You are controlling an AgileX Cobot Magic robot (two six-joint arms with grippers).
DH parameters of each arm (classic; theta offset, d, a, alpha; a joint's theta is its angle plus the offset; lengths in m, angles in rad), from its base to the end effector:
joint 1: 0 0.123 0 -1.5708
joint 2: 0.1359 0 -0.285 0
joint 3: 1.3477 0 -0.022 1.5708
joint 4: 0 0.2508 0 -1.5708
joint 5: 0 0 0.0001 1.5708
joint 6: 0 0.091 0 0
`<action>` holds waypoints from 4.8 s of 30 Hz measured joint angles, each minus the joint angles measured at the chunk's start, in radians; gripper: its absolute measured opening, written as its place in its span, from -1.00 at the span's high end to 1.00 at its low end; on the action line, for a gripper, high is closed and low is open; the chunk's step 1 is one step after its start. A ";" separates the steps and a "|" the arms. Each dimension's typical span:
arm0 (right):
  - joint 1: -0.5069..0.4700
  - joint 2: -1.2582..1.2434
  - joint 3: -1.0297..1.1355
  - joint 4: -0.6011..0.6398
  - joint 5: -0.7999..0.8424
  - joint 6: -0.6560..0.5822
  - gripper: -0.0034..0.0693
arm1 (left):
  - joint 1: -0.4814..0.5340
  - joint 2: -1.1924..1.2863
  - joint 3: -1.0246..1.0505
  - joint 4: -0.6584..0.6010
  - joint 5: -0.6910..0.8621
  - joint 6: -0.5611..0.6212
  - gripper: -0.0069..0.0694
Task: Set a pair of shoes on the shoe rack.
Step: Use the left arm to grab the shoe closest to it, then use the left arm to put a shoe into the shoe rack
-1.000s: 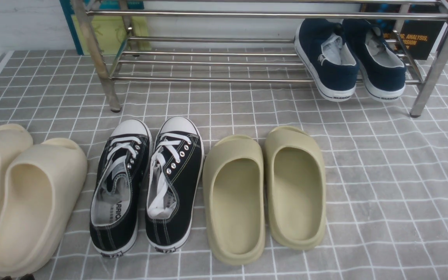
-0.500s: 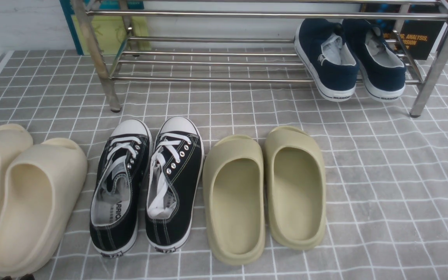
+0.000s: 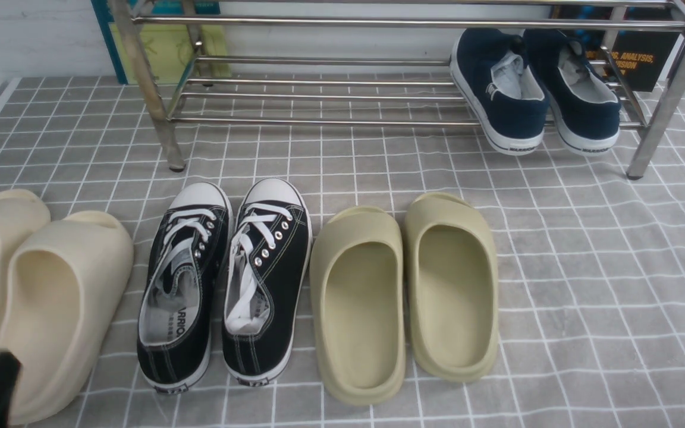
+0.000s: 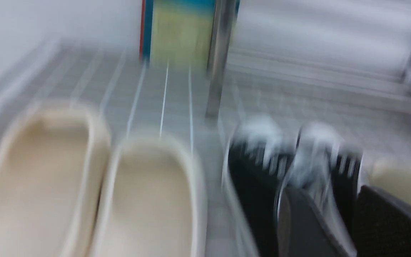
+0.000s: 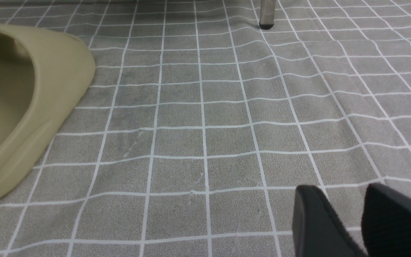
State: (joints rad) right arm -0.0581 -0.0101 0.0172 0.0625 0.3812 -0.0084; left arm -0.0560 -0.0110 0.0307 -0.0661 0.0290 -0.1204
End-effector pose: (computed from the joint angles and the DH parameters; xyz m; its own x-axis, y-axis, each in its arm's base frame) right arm 0.0524 -0.0009 0.1737 -0.2933 0.0667 -0.9537 0.0505 0.9972 0.0542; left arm 0.0568 -0.0034 0.2008 0.0271 -0.1872 -0.9819 0.0640 0.9806 -0.1852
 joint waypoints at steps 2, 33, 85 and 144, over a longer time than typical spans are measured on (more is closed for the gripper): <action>0.000 0.000 0.000 0.000 0.000 0.000 0.25 | 0.000 0.000 0.000 0.002 -0.159 0.003 0.19; 0.000 0.000 0.000 0.000 0.000 0.000 0.25 | 0.000 0.888 -0.477 -0.082 0.068 -0.301 0.85; 0.000 0.000 0.000 0.000 0.000 0.000 0.25 | 0.000 1.524 -0.879 -0.212 0.449 0.114 -0.66; 0.000 0.000 0.000 0.000 0.000 0.000 0.25 | -0.013 2.395 -2.544 -0.271 1.226 -0.090 0.85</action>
State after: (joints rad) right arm -0.0585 -0.0101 0.0172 0.0625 0.3812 -0.0084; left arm -0.0694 2.3839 -2.5136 -0.3370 1.2551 -0.2102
